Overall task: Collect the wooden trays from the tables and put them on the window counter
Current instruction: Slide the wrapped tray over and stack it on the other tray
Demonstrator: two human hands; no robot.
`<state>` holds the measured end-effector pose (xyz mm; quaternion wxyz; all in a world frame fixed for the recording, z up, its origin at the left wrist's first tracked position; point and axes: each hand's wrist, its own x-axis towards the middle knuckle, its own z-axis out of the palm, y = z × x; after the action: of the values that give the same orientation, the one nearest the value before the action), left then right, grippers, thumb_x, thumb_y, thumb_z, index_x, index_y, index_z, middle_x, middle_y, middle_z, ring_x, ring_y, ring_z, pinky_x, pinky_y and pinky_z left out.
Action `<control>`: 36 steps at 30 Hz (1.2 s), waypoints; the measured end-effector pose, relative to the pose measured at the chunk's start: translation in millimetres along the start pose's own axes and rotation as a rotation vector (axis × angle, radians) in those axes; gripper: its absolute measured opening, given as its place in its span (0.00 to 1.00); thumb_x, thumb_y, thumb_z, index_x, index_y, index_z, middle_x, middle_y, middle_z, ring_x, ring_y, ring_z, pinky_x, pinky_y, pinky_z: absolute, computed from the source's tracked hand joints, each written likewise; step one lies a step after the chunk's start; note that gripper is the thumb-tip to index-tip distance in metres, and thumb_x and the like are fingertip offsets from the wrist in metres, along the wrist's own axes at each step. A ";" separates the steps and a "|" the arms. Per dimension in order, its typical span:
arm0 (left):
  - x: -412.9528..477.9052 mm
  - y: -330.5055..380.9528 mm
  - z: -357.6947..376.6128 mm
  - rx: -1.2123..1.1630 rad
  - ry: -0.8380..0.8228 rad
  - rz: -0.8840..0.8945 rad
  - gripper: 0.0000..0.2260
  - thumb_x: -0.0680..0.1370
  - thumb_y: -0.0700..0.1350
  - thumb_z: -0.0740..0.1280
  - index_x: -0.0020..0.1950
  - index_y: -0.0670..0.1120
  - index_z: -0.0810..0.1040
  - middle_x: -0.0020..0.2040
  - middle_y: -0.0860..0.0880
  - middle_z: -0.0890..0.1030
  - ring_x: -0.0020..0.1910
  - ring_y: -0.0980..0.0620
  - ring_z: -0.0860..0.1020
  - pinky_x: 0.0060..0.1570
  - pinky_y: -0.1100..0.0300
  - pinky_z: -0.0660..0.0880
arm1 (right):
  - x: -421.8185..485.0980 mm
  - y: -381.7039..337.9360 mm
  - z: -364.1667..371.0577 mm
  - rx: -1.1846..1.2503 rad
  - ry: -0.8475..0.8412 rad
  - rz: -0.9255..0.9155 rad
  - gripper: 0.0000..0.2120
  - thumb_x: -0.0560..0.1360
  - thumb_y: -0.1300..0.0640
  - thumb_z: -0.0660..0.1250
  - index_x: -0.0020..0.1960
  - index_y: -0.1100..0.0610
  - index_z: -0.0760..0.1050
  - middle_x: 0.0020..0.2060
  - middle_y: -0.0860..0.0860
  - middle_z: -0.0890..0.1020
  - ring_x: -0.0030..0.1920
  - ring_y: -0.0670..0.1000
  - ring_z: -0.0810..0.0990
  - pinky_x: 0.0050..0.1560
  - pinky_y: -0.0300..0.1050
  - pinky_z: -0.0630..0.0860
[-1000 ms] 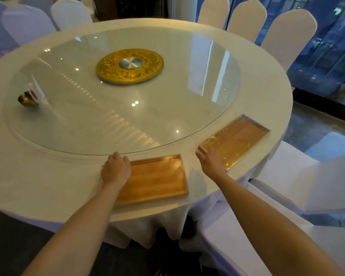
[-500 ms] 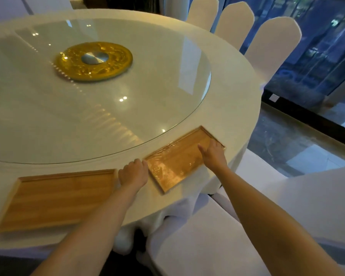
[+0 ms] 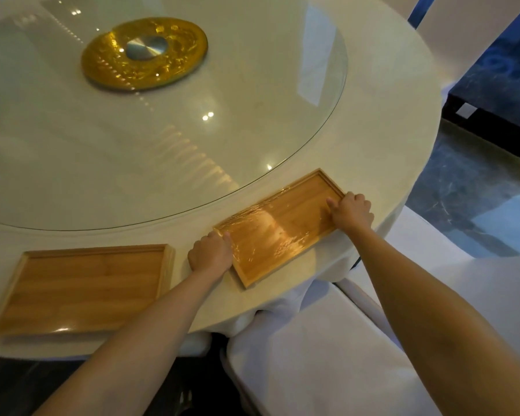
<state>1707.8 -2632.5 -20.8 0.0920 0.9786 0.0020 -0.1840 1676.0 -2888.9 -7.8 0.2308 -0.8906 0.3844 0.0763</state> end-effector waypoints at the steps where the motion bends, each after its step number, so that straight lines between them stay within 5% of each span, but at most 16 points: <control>1: -0.2 0.3 1.6 -0.011 0.015 -0.001 0.24 0.81 0.52 0.48 0.62 0.38 0.73 0.60 0.39 0.78 0.59 0.40 0.76 0.56 0.49 0.73 | 0.6 -0.5 1.1 0.001 0.012 0.014 0.28 0.78 0.44 0.53 0.68 0.64 0.63 0.67 0.62 0.67 0.66 0.62 0.65 0.64 0.58 0.65; 8: -3.7 -2.4 2.8 -0.063 0.104 0.034 0.21 0.81 0.50 0.50 0.62 0.37 0.72 0.59 0.39 0.78 0.58 0.41 0.76 0.54 0.49 0.73 | -11.7 3.8 3.7 0.087 0.055 0.106 0.25 0.78 0.48 0.55 0.67 0.65 0.63 0.66 0.62 0.69 0.66 0.62 0.66 0.65 0.57 0.64; 15: 1.1 -15.3 -25.7 -0.150 0.192 0.073 0.18 0.82 0.50 0.48 0.60 0.40 0.68 0.49 0.39 0.81 0.46 0.40 0.80 0.35 0.54 0.70 | -49.4 -3.8 -2.3 0.213 0.120 0.143 0.24 0.79 0.50 0.56 0.65 0.68 0.63 0.65 0.65 0.68 0.63 0.64 0.69 0.63 0.56 0.67; 18: 1.6 -33.7 -45.9 -0.196 0.213 0.071 0.18 0.82 0.50 0.48 0.60 0.39 0.67 0.49 0.39 0.81 0.46 0.39 0.80 0.40 0.51 0.75 | -67.6 -24.3 -5.2 0.282 0.140 0.158 0.23 0.78 0.51 0.56 0.65 0.67 0.63 0.65 0.64 0.68 0.64 0.64 0.68 0.63 0.56 0.67; 24: 4.7 -109.5 -87.8 -0.184 0.316 0.128 0.16 0.82 0.48 0.49 0.59 0.38 0.68 0.49 0.38 0.81 0.47 0.37 0.79 0.36 0.53 0.68 | -116.5 -79.6 14.2 0.285 0.095 0.114 0.21 0.80 0.51 0.53 0.63 0.67 0.62 0.60 0.67 0.75 0.63 0.66 0.69 0.58 0.58 0.69; 29: 9.0 -196.4 -114.6 -0.134 0.370 0.106 0.16 0.82 0.48 0.49 0.60 0.39 0.69 0.46 0.40 0.81 0.37 0.44 0.76 0.32 0.55 0.68 | -162.2 -136.5 55.3 0.230 0.065 0.042 0.22 0.80 0.51 0.51 0.63 0.67 0.66 0.62 0.66 0.74 0.64 0.66 0.69 0.62 0.56 0.67; 36: 19.1 -301.6 -120.5 -0.127 0.315 0.013 0.19 0.82 0.49 0.48 0.59 0.38 0.71 0.50 0.39 0.81 0.47 0.40 0.79 0.37 0.54 0.68 | -213.8 -195.9 110.7 0.105 0.038 -0.076 0.23 0.80 0.51 0.48 0.58 0.68 0.73 0.57 0.65 0.78 0.59 0.64 0.75 0.59 0.54 0.71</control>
<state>1757.5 -2314.8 28.5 0.1533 0.9876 0.0215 -0.0272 1673.6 -2580.9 30.5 0.2729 -0.8925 0.3579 0.0303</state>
